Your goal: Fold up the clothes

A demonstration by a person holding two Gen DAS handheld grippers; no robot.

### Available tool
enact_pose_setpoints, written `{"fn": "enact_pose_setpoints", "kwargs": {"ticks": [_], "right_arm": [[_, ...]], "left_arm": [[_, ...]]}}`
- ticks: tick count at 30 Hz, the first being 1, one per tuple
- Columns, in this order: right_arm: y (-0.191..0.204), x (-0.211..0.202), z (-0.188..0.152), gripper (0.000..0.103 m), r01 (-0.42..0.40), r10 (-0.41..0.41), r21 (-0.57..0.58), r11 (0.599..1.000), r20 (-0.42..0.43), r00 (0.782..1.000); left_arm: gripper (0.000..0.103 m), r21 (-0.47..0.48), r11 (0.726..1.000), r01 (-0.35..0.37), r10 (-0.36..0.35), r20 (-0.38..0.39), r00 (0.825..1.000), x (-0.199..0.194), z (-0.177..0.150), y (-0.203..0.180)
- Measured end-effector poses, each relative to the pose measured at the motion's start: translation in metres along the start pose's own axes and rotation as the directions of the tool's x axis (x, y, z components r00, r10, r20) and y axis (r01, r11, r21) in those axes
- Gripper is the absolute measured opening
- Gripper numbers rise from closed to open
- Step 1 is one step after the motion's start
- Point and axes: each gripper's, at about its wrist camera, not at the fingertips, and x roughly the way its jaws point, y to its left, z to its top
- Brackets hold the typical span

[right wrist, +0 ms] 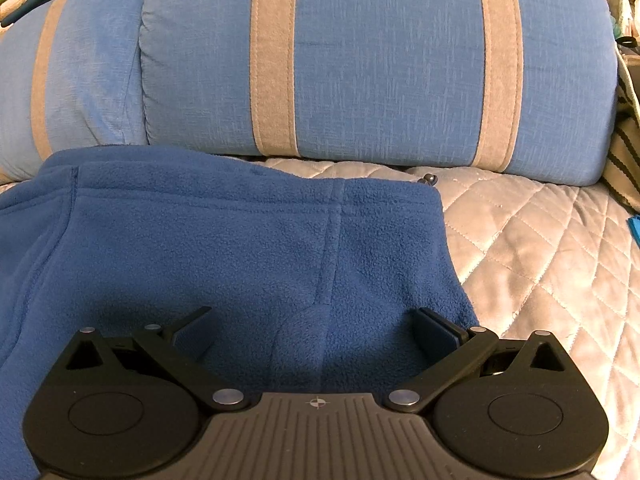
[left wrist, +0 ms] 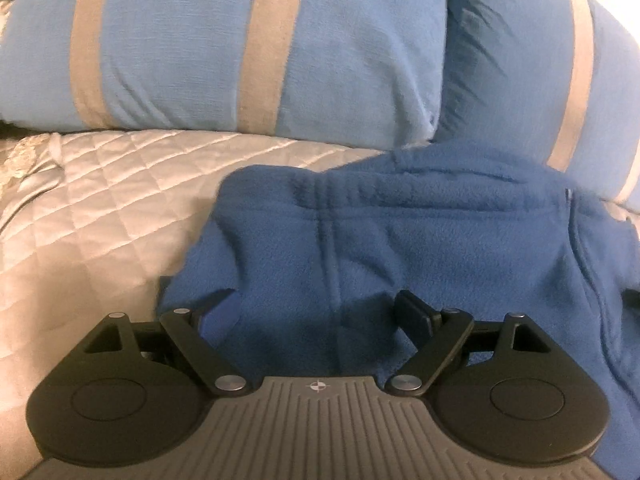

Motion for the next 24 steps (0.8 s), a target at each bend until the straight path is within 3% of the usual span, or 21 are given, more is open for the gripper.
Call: {"fn": "enact_pose_setpoints", "kwargs": {"ticks": [6, 12, 18, 24], "right_arm": [[-0.002, -0.001, 0.003, 0.103, -0.011, 0.011, 0.008, 1.000, -0.021, 1.000], [-0.005, -0.010, 0.015, 0.103, -0.029, 0.030, 0.012, 0.999, -0.021, 0.999], [-0.029, -0.041, 0.026, 0.103, -0.023, 0.022, 0.022, 0.999, 0.038, 0.999], [-0.067, -0.067, 0.023, 0.103, -0.010, 0.009, 0.067, 0.998, 0.028, 1.000]], "left_arm": [[0.085, -0.079, 0.996, 0.050, -0.047, 0.037, 0.998, -0.040, 0.009, 0.032], [0.085, -0.009, 0.999, 0.046, -0.046, 0.003, 0.999, -0.063, 0.007, 0.055], [0.085, 0.103, 0.994, -0.029, 0.030, -0.015, 0.999, -0.073, 0.001, 0.062], [0.085, 0.084, 0.995, 0.045, -0.041, -0.050, 0.998, -0.074, -0.003, 0.068]]}}
